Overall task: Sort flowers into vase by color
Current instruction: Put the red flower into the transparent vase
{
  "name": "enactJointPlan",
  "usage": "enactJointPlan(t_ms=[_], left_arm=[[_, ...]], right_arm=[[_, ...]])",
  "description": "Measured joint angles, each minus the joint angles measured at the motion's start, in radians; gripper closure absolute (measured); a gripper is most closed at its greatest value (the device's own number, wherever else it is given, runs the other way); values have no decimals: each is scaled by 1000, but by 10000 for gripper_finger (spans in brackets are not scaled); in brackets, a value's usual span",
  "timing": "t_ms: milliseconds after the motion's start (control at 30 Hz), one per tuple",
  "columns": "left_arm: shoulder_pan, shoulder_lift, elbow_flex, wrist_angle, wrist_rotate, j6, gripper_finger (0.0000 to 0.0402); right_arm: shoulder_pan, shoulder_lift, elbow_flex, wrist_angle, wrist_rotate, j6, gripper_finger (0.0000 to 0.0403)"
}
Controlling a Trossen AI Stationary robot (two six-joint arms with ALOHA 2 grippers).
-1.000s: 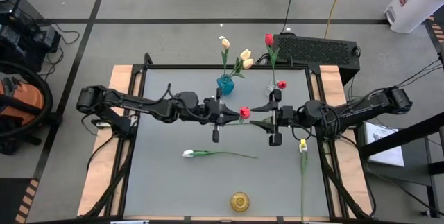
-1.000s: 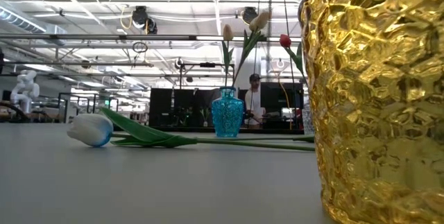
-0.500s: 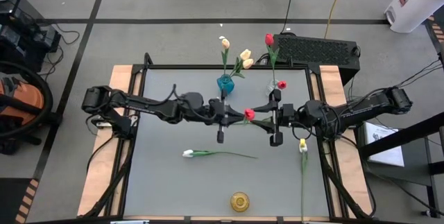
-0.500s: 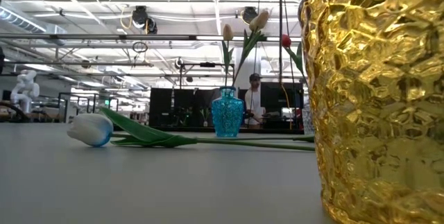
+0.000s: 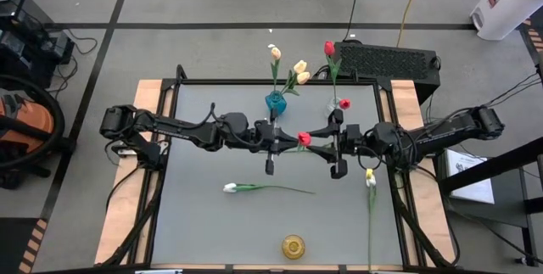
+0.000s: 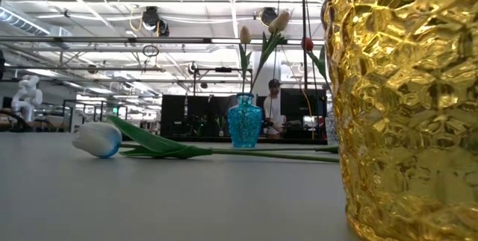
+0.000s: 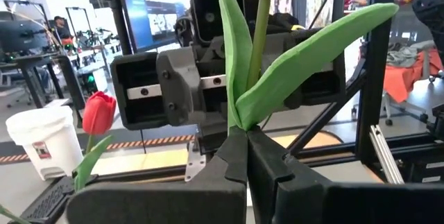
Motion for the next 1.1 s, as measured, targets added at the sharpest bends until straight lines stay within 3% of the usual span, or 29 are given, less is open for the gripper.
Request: enactJointPlan(t_ms=[567, 733, 1000, 1100], left_arm=[[0, 0, 0, -32, -1, -3, 401], [0, 0, 0, -31, -2, -3, 402], [0, 0, 0, -31, -2, -4, 399], [0, 0, 0, -31, -2, -8, 390]], right_arm=[[0, 83, 0, 131, 1, -2, 239], [0, 83, 0, 125, 1, -3, 282], [0, 83, 0, 125, 1, -23, 389], [0, 83, 0, 126, 2, -29, 395]])
